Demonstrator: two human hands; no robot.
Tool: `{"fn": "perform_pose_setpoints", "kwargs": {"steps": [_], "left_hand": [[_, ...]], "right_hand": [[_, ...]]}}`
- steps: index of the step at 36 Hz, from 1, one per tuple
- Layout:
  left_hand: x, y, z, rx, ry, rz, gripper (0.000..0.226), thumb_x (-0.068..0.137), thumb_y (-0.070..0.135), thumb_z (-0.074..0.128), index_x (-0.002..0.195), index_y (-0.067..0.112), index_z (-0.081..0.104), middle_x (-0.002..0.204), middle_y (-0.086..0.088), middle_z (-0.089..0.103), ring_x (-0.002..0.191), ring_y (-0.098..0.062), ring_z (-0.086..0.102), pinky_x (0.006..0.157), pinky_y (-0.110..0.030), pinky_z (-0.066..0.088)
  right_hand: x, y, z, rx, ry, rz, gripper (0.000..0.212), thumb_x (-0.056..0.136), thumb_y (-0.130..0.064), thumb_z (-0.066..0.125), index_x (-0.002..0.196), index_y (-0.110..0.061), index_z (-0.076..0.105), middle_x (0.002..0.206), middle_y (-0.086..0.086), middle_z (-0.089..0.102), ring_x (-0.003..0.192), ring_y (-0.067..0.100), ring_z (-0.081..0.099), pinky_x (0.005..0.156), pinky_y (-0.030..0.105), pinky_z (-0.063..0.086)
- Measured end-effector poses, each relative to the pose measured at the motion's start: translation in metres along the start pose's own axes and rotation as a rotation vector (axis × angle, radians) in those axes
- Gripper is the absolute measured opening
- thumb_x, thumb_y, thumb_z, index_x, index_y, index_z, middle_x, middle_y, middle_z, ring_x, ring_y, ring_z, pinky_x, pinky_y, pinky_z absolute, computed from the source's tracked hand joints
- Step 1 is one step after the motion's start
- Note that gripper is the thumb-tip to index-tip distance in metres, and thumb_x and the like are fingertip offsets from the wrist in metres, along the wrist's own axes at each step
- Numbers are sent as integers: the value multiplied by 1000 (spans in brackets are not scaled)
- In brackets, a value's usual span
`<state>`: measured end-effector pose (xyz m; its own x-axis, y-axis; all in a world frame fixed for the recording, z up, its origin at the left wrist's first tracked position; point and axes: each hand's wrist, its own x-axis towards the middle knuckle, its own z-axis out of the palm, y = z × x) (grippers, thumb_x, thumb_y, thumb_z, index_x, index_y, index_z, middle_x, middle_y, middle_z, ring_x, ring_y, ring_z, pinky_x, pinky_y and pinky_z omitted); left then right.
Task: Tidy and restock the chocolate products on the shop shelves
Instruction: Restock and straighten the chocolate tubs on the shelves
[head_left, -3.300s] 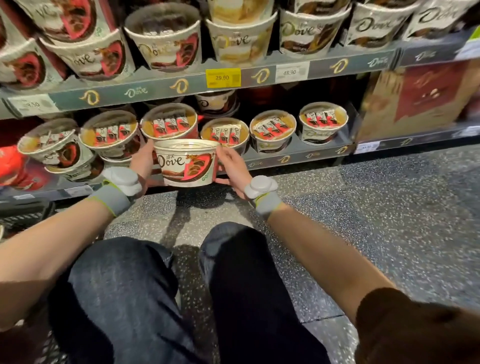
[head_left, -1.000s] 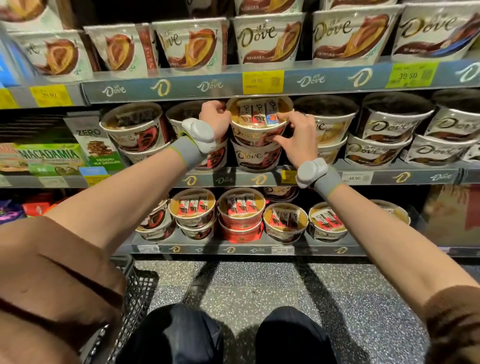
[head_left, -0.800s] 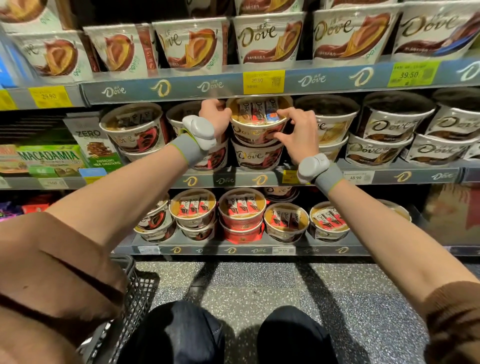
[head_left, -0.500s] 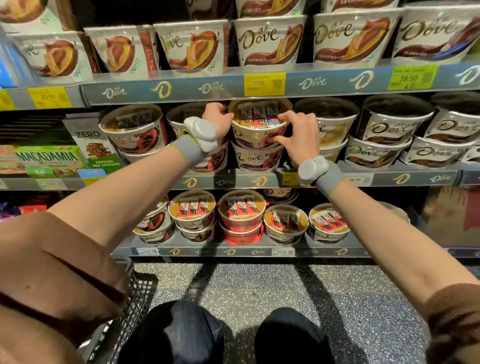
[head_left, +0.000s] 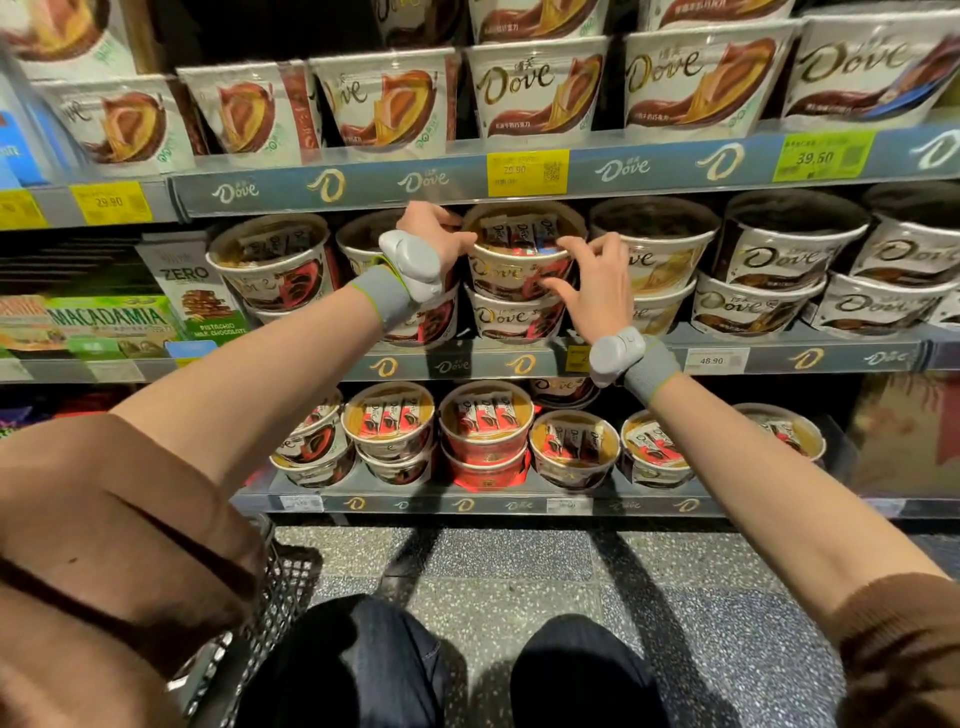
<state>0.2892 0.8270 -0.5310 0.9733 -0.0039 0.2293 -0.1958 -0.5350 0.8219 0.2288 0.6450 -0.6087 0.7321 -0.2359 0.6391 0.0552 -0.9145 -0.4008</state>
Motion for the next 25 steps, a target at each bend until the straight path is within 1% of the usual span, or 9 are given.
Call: {"fn": "perform_pose_setpoints", "kwargs": {"steps": [2, 6, 9, 11, 14, 17, 20, 22, 25], "left_hand": [[-2, -1, 1, -23, -6, -8, 30, 80, 18, 75, 107, 6, 69, 98, -2, 67, 94, -15, 63, 87, -22, 49], [-10, -6, 0, -97, -7, -29, 20, 80, 10, 73, 100, 6, 73, 96, -10, 72, 88, -19, 69, 85, -31, 56], [-21, -7, -5, -141, -16, -30, 10, 87, 3, 63, 90, 7, 72, 80, -9, 69, 71, -17, 67, 64, -20, 57], [-29, -15, -13, -181, -37, -40, 19, 88, -1, 58, 76, 10, 67, 72, -8, 64, 61, -17, 60, 55, -20, 52], [-43, -47, -33, -164, -34, -71, 23, 88, 2, 58, 72, 17, 65, 77, -12, 67, 68, -23, 63, 71, -37, 56], [-69, -77, -55, -149, -26, -118, 21, 90, 4, 57, 75, 17, 62, 71, -8, 66, 64, -22, 65, 62, -31, 56], [-103, -120, -88, -137, 69, -209, 12, 92, 3, 54, 85, 7, 64, 66, -5, 63, 48, -4, 58, 49, -19, 48], [-121, -143, -103, -85, 138, -265, 13, 92, 8, 57, 83, 7, 66, 66, -4, 65, 55, -10, 59, 61, -27, 55], [-149, -204, -139, -28, 203, -400, 14, 85, 20, 63, 85, 7, 70, 81, -9, 69, 78, -24, 65, 73, -36, 57]], "right_hand": [[3, -1, 0, -3, -19, -7, 46, 86, -32, 66, 128, -16, 54, 111, 14, 48, 107, 28, 43, 85, 32, 39], [4, -7, -2, 24, -51, 14, 46, 89, -26, 64, 131, -14, 50, 116, 14, 46, 112, 27, 43, 88, 33, 40], [-5, -12, -2, 83, -30, 66, 56, 88, -15, 63, 139, -12, 40, 122, 14, 45, 116, 28, 44, 96, 35, 41], [-21, -19, 0, 172, 23, 82, 58, 89, -12, 59, 141, -7, 34, 125, 15, 44, 118, 27, 43, 100, 34, 38], [-53, -32, 10, 314, 63, 101, 36, 91, -12, 51, 124, -2, 44, 118, 14, 49, 111, 25, 45, 97, 34, 38], [-87, -41, 30, 326, -69, 84, 14, 93, -12, 47, 101, -1, 51, 100, 16, 55, 96, 32, 50, 84, 39, 39], [-121, -68, 58, 358, -329, 17, 15, 93, -10, 48, 98, 1, 56, 99, 20, 58, 96, 36, 54, 81, 38, 38], [-136, -82, 69, 357, -479, 17, 16, 91, -10, 49, 101, -1, 58, 102, 18, 61, 96, 34, 56, 80, 37, 39], [-160, -120, 88, 398, -606, -148, 10, 90, -9, 50, 93, -2, 57, 93, 17, 61, 88, 33, 55, 81, 41, 41]]}}
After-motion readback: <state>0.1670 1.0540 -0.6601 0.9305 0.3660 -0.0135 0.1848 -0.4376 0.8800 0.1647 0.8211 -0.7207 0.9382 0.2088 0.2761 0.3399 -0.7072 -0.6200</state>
